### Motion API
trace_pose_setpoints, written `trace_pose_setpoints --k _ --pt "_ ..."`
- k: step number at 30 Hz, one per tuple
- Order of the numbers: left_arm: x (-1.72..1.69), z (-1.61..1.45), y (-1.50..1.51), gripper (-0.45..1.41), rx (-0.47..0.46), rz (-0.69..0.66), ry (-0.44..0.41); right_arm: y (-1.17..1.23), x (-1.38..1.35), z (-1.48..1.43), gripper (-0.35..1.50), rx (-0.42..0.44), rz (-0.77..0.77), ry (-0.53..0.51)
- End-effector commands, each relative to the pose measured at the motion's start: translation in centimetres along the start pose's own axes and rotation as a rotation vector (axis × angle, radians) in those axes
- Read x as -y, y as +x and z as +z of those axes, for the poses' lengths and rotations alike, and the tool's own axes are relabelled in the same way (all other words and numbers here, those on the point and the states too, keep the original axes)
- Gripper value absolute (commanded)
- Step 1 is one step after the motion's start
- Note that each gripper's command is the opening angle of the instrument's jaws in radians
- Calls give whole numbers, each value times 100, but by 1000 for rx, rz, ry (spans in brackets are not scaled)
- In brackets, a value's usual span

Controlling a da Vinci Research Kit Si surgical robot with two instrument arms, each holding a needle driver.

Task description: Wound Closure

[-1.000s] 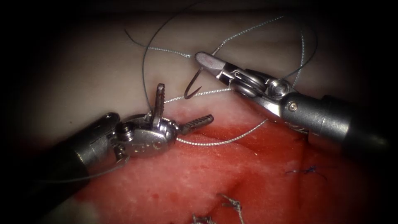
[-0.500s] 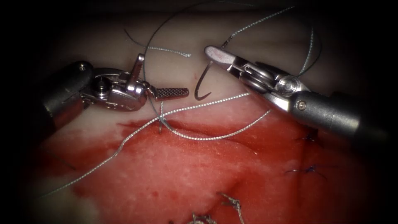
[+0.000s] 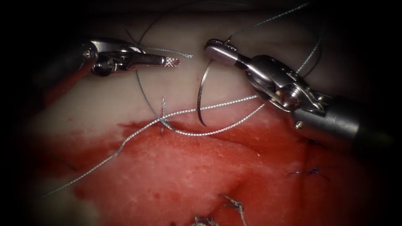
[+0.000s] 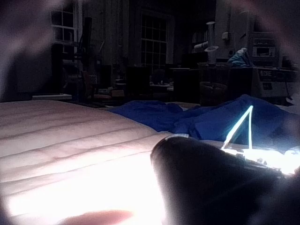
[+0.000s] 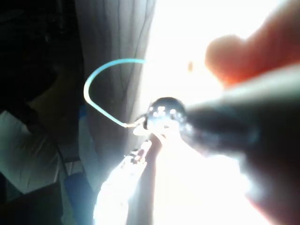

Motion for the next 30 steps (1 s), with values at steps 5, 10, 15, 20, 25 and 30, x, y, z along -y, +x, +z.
trace_pose_setpoints --k 5,10,15,20,25,30 --pt "3 1 11 54 50 146 110 -21 -12 16 -35 -33 -6 41" --pt "1 11 0 42 94 223 224 -34 -18 17 -35 -35 -51 72" --pt "-7 19 -5 32 104 255 238 -35 -23 20 -35 -39 -121 87" --pt "-11 25 -11 22 101 264 243 -32 -25 24 -35 -50 -178 71" --pt "-13 29 -13 27 113 231 231 -31 -27 26 -35 -63 -224 48" --pt "-17 30 -15 14 138 104 211 -31 -28 26 -35 -73 -248 46"
